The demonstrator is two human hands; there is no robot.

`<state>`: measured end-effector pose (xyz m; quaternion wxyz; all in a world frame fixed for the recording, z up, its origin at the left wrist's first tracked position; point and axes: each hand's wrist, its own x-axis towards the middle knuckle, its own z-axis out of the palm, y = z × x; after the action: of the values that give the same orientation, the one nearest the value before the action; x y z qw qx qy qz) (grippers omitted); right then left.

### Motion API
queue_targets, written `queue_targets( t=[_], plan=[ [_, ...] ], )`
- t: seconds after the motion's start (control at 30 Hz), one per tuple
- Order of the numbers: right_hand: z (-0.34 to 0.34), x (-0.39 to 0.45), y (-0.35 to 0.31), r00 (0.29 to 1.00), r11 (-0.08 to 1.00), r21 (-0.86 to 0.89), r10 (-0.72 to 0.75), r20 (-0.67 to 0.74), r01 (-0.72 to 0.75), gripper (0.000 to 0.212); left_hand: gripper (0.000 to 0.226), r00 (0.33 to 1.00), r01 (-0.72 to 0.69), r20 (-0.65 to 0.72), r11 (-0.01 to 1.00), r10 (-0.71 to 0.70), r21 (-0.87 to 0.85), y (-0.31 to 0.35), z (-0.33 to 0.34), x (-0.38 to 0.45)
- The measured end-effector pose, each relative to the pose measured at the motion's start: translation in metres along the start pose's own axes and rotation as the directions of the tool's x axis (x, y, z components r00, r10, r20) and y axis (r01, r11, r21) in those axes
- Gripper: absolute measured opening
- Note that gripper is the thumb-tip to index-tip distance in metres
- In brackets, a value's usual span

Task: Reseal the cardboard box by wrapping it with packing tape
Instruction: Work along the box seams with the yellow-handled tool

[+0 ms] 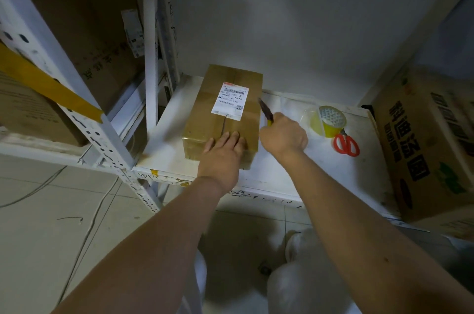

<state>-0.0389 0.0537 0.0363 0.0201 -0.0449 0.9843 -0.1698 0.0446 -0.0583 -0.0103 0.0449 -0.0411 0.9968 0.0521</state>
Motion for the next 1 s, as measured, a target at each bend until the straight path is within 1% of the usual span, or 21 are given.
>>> queue_targets(
  t=[0.07, 0.17, 0.27, 0.33, 0.4, 0.47, 0.53, 0.6, 0.63, 0.67, 0.7, 0.73, 0.77, 0.8, 0.83, 0.87, 0.9, 0.93, 0.97, 1.0],
  plan=[
    [0.011, 0.003, 0.027, 0.996, 0.997, 0.005, 0.073, 0.053, -0.074, 0.029, 0.073, 0.999, -0.002, -0.045, 1.0, 0.002, 0.005, 0.0, 0.003, 0.002],
    [0.014, 0.019, 0.056, 0.98, 0.98, 0.048, 0.19, 0.058, -0.193, 0.031, 0.063, 0.988, -0.004, -0.153, 1.0, 0.008, 0.025, -0.002, 0.008, 0.007],
    [0.011, 0.038, 0.079, 0.964, 0.962, 0.07, 0.262, 0.05, -0.265, 0.03, 0.046, 0.956, 0.0, -0.294, 1.0, 0.008, 0.03, -0.003, 0.015, 0.012],
    [0.009, 0.05, 0.088, 0.956, 0.957, 0.038, 0.283, 0.072, -0.286, 0.029, 0.038, 0.923, -0.003, -0.386, 1.0, 0.011, 0.023, -0.003, 0.021, 0.018],
    [0.009, 0.057, 0.091, 0.947, 0.952, 0.009, 0.302, 0.112, -0.305, 0.027, 0.037, 0.914, 0.0, -0.407, 1.0, 0.013, 0.03, -0.005, 0.024, 0.02],
    [0.01, 0.06, 0.093, 0.932, 0.943, -0.009, 0.329, 0.153, -0.332, 0.024, 0.041, 0.912, -0.017, -0.409, 0.999, 0.028, 0.032, -0.005, 0.024, 0.021],
    [0.013, 0.058, 0.095, 0.913, 0.926, 0.015, 0.37, 0.169, -0.378, 0.026, 0.044, 0.915, -0.023, -0.403, 0.999, 0.036, 0.036, -0.006, 0.025, 0.021],
    [0.015, 0.055, 0.098, 0.894, 0.897, 0.076, 0.423, 0.145, -0.436, 0.038, 0.041, 0.913, -0.018, -0.407, 0.999, 0.031, 0.037, -0.007, 0.026, 0.021],
    [0.015, 0.052, 0.097, 0.891, 0.884, 0.12, 0.44, 0.112, -0.452, 0.043, 0.034, 0.902, -0.022, -0.43, 0.999, 0.038, 0.043, -0.007, 0.026, 0.02],
    [0.015, 0.049, 0.095, 0.898, 0.881, 0.174, 0.435, 0.074, -0.441, 0.045, 0.027, 0.885, -0.043, -0.461, 0.998, 0.061, 0.049, -0.008, 0.026, 0.02],
    [0.015, 0.045, 0.09, 0.914, 0.886, 0.229, 0.404, 0.043, -0.402, 0.044, 0.03, 0.873, -0.061, -0.482, 0.997, 0.075, 0.044, -0.009, 0.024, 0.019],
    [0.015, 0.039, 0.083, 0.936, 0.897, 0.276, 0.351, 0.031, -0.346, 0.04, 0.038, 0.865, -0.076, -0.494, 0.997, 0.081, 0.031, -0.012, 0.024, 0.019],
    [0.015, 0.032, 0.074, 0.958, 0.907, 0.313, 0.285, 0.04, -0.283, 0.035, 0.042, 0.867, -0.051, -0.496, 0.999, 0.042, -0.004, -0.016, 0.019, 0.018],
    [0.015, 0.024, 0.064, 0.974, 0.911, 0.346, 0.217, 0.063, -0.225, 0.031, 0.042, 0.866, 0.016, -0.499, 0.999, -0.035, -0.043, -0.021, 0.017, 0.018],
    [0.016, 0.015, 0.053, 0.984, 0.908, 0.382, 0.152, 0.09, -0.175, 0.027, 0.04, 0.863, 0.128, -0.478, 0.987, -0.162, -0.101, -0.027, 0.012, 0.017],
    [0.018, 0.007, 0.043, 0.989, 0.901, 0.413, 0.091, 0.118, -0.133, 0.023, 0.044, 0.845, 0.26, -0.431, 0.947, -0.317, -0.186, -0.035, 0.011, 0.017],
    [0.021, 0.0, 0.033, 0.988, 0.898, 0.429, 0.039, 0.147, -0.099, 0.02, 0.051, 0.817, 0.378, -0.338, 0.877, -0.467, -0.298, -0.043, 0.007, 0.017],
    [0.023, -0.007, 0.025, 0.985, 0.903, 0.423, -0.003, 0.173, -0.072, 0.018, 0.057, 0.788, 0.454, -0.224, 0.787, -0.574, -0.418, -0.049, 0.004, 0.016],
    [0.026, -0.011, 0.019, 0.981, 0.913, 0.404, -0.031, 0.194, -0.051, 0.016, 0.058, 0.766, 0.486, -0.13, 0.7, -0.629, -0.523, -0.054, 0.001, 0.016],
    [0.028, -0.015, 0.014, 0.977, 0.923, 0.383, -0.048, 0.209, -0.037, 0.014, 0.054, 0.764, 0.49, -0.074, 0.651, -0.641, -0.58, -0.058, 0.001, 0.015]
  ],
)
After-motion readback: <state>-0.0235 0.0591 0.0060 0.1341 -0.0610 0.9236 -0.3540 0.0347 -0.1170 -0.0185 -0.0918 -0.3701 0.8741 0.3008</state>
